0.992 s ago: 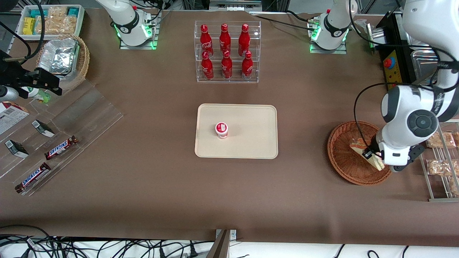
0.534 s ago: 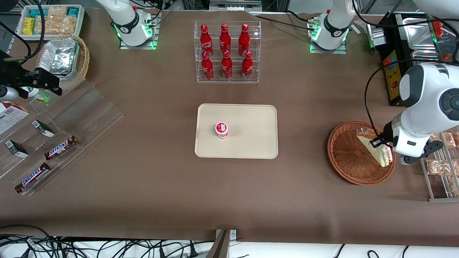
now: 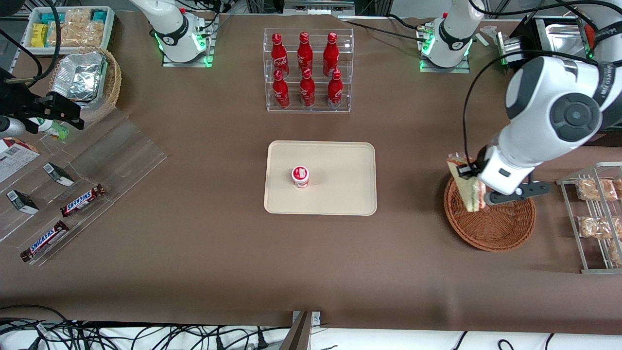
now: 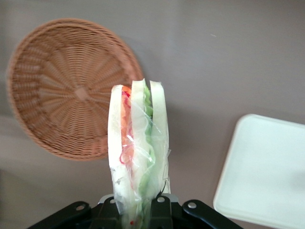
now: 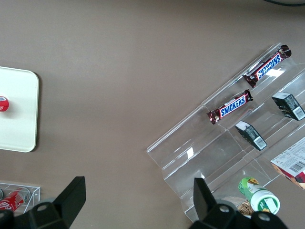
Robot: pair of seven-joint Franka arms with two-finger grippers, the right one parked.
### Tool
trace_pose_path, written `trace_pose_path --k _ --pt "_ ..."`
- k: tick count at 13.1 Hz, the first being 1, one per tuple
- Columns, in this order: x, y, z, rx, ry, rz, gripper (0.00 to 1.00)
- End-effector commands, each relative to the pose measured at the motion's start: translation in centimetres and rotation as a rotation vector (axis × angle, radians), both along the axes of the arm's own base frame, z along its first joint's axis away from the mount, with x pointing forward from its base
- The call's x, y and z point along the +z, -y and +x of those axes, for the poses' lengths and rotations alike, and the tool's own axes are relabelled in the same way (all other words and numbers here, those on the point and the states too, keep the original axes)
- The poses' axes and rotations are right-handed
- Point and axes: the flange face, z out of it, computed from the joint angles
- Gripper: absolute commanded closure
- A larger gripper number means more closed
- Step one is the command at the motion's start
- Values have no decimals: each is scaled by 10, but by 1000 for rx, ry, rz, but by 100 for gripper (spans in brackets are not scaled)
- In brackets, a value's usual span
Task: Place sandwich from basket to tray
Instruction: 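Lift the sandwich up out of the basket with the left gripper, then carry the sandwich over to the cream tray beside the red cup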
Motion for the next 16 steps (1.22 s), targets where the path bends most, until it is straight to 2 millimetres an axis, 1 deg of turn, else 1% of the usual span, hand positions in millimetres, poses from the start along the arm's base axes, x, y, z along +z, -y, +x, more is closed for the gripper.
trace_pose_path --k 1,4,5,6,9,10,12,13,16 --pt "11 40 -13 -16 -13 -25 100" --pt "12 86 -29 -92 -20 -48 100" --pt "10 103 -35 -129 -21 -44 100" --pt "1 118 -39 -153 -33 -47 100" --pt "-6 148 -48 -190 -23 -52 100" --pt "-20 163 -51 -186 -36 -52 100" --pt "-45 184 -52 -165 -18 -29 100" --pt "-55 195 -55 -168 -22 -28 100" --pt "-87 211 -58 -195 -38 -27 100"
